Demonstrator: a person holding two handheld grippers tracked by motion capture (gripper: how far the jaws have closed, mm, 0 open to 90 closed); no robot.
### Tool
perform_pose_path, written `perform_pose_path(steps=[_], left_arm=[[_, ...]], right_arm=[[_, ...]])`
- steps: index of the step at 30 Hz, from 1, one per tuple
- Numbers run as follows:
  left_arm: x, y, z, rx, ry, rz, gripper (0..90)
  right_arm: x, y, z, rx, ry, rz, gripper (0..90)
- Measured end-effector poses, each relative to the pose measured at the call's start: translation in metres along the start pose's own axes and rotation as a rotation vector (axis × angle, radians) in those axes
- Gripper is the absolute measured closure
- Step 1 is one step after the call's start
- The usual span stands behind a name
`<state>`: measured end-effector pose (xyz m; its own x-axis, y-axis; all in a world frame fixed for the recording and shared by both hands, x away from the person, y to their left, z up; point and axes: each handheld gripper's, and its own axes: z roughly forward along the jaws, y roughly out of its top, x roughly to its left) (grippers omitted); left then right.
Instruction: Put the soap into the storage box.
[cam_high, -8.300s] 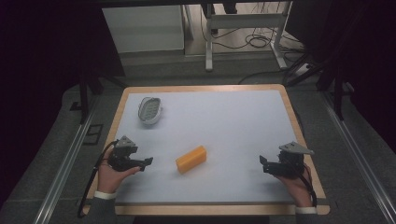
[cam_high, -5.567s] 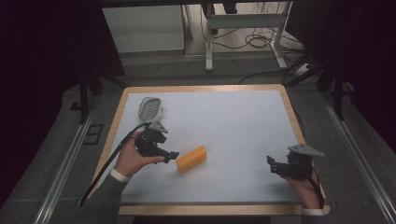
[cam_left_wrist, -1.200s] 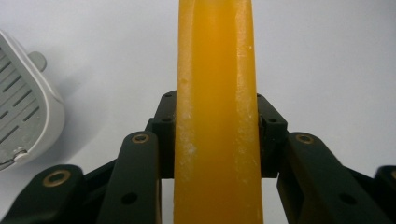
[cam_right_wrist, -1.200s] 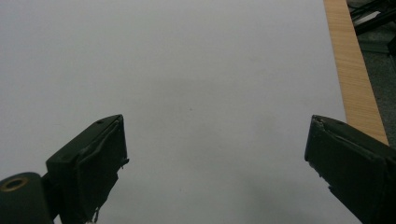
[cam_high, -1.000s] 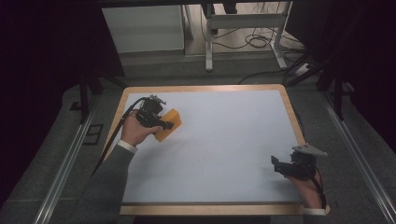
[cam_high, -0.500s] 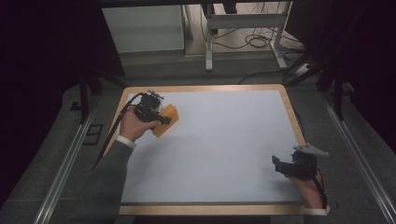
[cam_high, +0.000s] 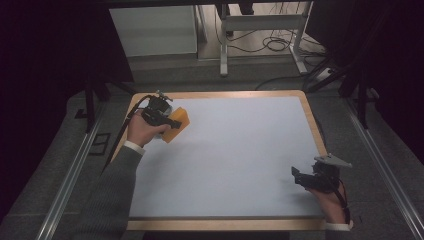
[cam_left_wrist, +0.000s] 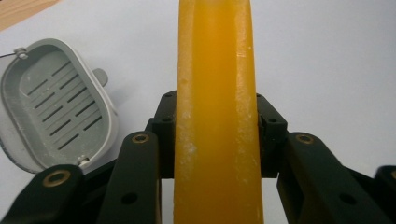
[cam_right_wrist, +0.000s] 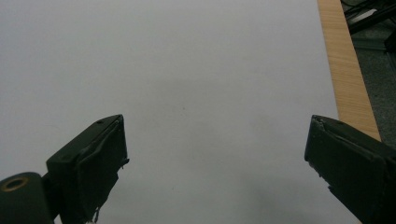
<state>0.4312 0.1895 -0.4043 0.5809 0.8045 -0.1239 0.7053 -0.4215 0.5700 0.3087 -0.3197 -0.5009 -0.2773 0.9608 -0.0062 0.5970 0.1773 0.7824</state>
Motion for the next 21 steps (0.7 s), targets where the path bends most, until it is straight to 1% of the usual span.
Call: perform_pose_path(steps=[11, 13, 14, 15, 18, 21], left_arm=[[0.013, 0.005, -0.001, -0.007, 0.017, -0.033, 61.2], [0.017, 0.007, -0.001, -0.01, 0.02, -0.046, 61.2], [0.017, 0.007, -0.001, -0.01, 0.02, -0.046, 61.3], [0.02, 0.008, -0.001, -0.014, 0.022, -0.057, 61.3], [0.024, 0.008, -0.001, -0.013, 0.025, -0.063, 61.2], [0.028, 0.008, 0.0, -0.016, 0.032, -0.08, 61.2]], right_arm=[[0.0, 0.0, 0.0, 0.0, 0.001, -0.002, 5.8], [0.001, 0.0, 0.0, -0.001, 0.001, -0.003, 5.8], [0.001, 0.0, 0.0, -0.001, 0.001, -0.003, 5.8], [0.001, 0.0, 0.0, -0.002, 0.001, -0.003, 5.8], [0.001, 0.0, 0.0, -0.002, 0.0, -0.003, 5.8], [0.001, 0.0, 0.0, 0.0, -0.001, -0.002, 5.8]])
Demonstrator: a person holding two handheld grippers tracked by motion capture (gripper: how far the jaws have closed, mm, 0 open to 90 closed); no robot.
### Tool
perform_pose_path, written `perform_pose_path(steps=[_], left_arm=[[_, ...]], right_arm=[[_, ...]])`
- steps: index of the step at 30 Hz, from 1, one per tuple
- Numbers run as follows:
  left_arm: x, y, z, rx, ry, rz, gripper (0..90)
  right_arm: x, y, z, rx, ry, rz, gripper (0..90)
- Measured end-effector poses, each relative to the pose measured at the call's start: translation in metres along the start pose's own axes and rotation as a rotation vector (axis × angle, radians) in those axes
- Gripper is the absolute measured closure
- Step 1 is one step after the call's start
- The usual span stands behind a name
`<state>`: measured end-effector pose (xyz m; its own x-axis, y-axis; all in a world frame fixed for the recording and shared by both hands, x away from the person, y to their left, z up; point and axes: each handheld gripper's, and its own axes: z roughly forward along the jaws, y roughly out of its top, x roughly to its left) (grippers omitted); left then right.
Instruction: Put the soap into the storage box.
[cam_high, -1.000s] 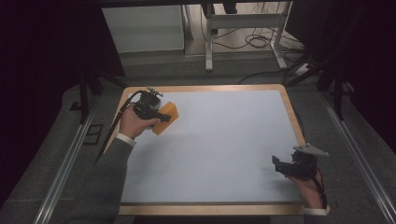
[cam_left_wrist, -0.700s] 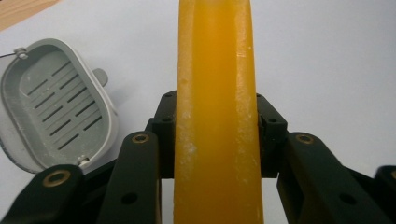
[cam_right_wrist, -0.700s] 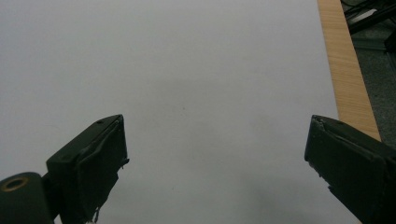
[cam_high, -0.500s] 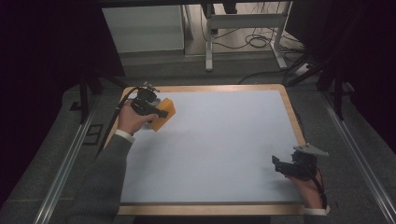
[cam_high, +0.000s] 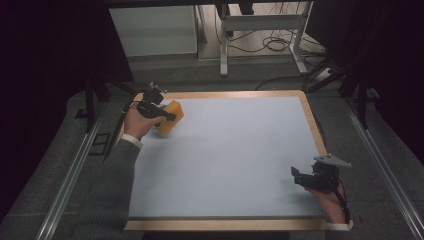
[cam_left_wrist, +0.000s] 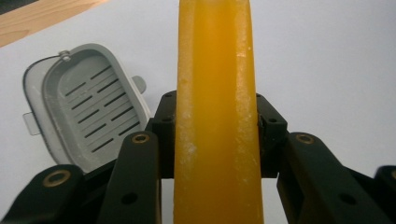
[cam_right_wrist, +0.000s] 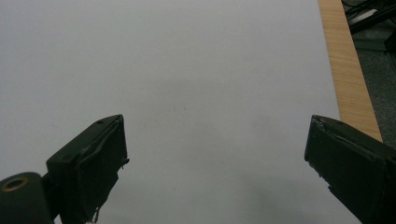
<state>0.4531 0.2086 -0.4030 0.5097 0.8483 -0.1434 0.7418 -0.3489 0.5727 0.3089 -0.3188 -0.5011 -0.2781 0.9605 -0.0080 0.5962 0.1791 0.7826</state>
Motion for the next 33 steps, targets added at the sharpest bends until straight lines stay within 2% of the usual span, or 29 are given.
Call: perform_pose_path(steps=[8, 17, 33], left_arm=[[0.013, 0.005, 0.006, 0.003, 0.021, -0.032, 61.2], [0.019, 0.01, 0.012, -0.008, 0.042, -0.049, 61.3], [0.039, 0.015, 0.017, -0.02, 0.069, -0.118, 61.3]], right_arm=[[0.0, 0.0, 0.0, 0.001, 0.0, 0.0, 5.8], [-0.002, -0.001, 0.001, 0.001, -0.003, 0.005, 5.8], [-0.002, 0.0, 0.0, 0.0, -0.003, 0.008, 5.8]])
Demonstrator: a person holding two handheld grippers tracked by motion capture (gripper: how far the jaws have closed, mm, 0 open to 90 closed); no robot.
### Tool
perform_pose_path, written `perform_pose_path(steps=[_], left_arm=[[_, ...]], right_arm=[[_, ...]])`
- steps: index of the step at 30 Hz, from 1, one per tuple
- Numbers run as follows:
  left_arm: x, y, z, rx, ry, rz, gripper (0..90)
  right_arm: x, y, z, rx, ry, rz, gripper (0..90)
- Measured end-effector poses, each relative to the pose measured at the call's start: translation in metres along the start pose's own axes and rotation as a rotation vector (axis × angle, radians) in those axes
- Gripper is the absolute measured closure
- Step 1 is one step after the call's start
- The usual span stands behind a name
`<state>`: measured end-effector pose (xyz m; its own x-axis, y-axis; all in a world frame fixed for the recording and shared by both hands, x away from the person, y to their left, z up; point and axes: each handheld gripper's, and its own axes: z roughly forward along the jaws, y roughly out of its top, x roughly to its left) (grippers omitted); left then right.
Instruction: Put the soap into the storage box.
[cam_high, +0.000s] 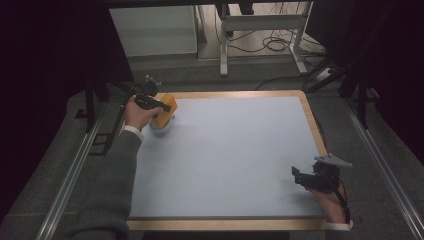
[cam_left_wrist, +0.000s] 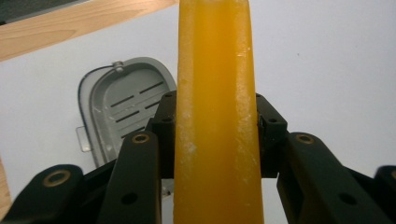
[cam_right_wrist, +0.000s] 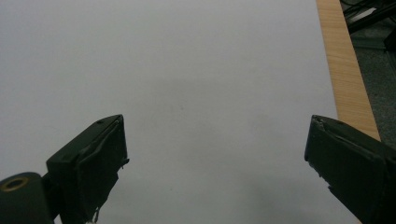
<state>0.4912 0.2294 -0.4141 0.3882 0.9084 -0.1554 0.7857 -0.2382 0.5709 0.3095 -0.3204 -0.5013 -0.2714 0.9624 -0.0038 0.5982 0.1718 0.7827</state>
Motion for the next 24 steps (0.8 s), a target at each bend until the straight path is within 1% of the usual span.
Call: perform_pose_path(steps=[5, 9, 12, 17, 19, 21, 23, 24], left_arm=[[0.007, 0.002, 0.004, -0.007, 0.009, -0.029, 61.2], [0.014, 0.003, 0.011, 0.012, -0.003, -0.045, 61.3], [0.016, 0.004, 0.015, 0.018, 0.01, -0.054, 61.3], [0.02, 0.006, 0.019, 0.004, 0.012, -0.07, 61.3], [0.021, 0.007, 0.021, -0.003, 0.014, -0.085, 61.3], [0.022, 0.007, 0.022, 0.004, 0.019, -0.084, 61.3], [0.024, 0.006, 0.023, -0.01, 0.026, -0.103, 61.2], [0.024, 0.006, 0.023, -0.01, 0.026, -0.103, 61.2]], right_arm=[[-0.001, 0.0, 0.0, 0.001, -0.001, 0.001, 5.7], [-0.001, 0.0, 0.0, -0.001, -0.001, 0.002, 5.8], [-0.001, -0.001, 0.0, 0.001, -0.004, 0.003, 5.8], [-0.002, -0.001, 0.001, 0.004, -0.006, 0.002, 5.7], [-0.002, -0.001, 0.001, 0.004, -0.006, 0.003, 5.7], [-0.002, -0.001, 0.001, 0.005, -0.005, 0.002, 5.8], [-0.002, -0.001, 0.001, 0.004, -0.007, 0.004, 5.7], [-0.002, -0.001, 0.001, 0.004, -0.007, 0.004, 5.7]])
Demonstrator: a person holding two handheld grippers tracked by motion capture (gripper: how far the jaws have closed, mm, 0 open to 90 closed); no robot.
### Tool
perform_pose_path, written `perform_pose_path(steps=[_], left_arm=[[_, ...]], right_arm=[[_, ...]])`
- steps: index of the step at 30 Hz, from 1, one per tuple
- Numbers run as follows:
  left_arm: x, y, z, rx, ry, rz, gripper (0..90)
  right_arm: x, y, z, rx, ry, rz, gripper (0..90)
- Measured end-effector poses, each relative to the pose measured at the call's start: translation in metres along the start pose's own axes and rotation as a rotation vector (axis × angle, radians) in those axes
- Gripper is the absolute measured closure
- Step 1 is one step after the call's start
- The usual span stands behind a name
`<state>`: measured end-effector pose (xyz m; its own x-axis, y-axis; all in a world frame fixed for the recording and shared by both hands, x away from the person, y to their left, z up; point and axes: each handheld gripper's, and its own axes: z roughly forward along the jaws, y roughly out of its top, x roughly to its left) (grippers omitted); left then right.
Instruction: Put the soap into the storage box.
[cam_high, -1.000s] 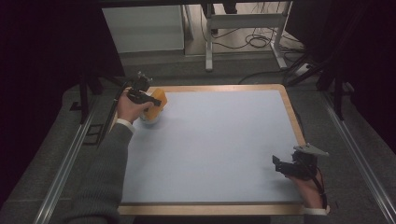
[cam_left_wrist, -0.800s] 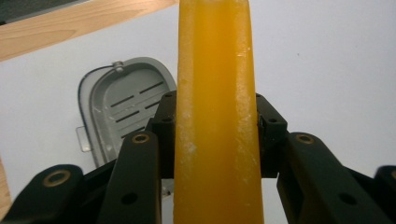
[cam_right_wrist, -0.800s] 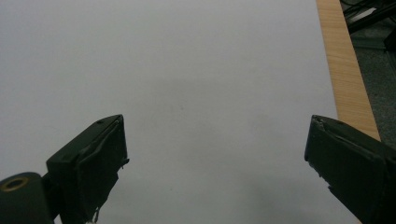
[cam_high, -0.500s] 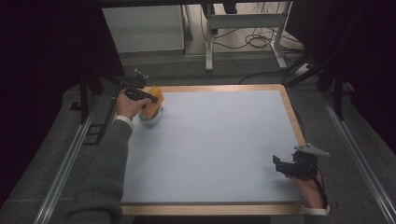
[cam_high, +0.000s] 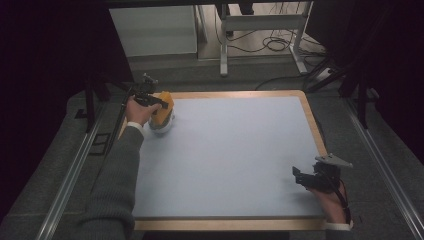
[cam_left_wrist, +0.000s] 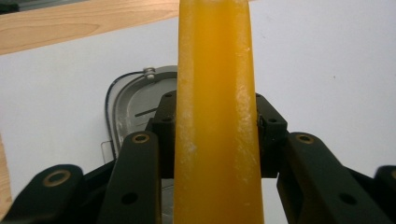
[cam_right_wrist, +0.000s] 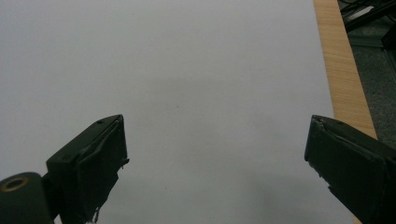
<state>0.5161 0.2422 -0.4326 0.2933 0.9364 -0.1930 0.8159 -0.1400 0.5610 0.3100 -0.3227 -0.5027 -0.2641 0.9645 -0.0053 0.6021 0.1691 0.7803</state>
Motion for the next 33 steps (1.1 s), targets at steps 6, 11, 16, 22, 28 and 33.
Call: perform_pose_path(steps=[6, 11, 16, 22, 28, 33], left_arm=[[0.007, -0.003, 0.001, 0.001, 0.016, -0.02, 61.2], [0.013, -0.006, 0.003, -0.001, 0.022, -0.042, 61.3], [0.016, -0.01, 0.007, 0.003, 0.03, -0.065, 61.3], [0.017, -0.011, 0.013, -0.002, 0.027, -0.089, 61.3], [0.02, -0.012, 0.022, 0.003, 0.03, -0.108, 61.3], [0.023, -0.014, 0.026, 0.01, 0.035, -0.118, 61.2]], right_arm=[[0.0, 0.0, 0.0, 0.0, 0.0, -0.001, 5.7], [0.0, 0.0, -0.001, -0.002, -0.003, 0.001, 5.7], [0.001, 0.0, -0.001, -0.001, -0.002, -0.001, 5.7], [0.001, 0.001, -0.002, -0.005, -0.003, 0.0, 5.8], [-0.001, 0.0, -0.001, -0.003, -0.005, 0.001, 5.8], [-0.001, 0.0, -0.001, -0.001, -0.007, 0.003, 5.8]])
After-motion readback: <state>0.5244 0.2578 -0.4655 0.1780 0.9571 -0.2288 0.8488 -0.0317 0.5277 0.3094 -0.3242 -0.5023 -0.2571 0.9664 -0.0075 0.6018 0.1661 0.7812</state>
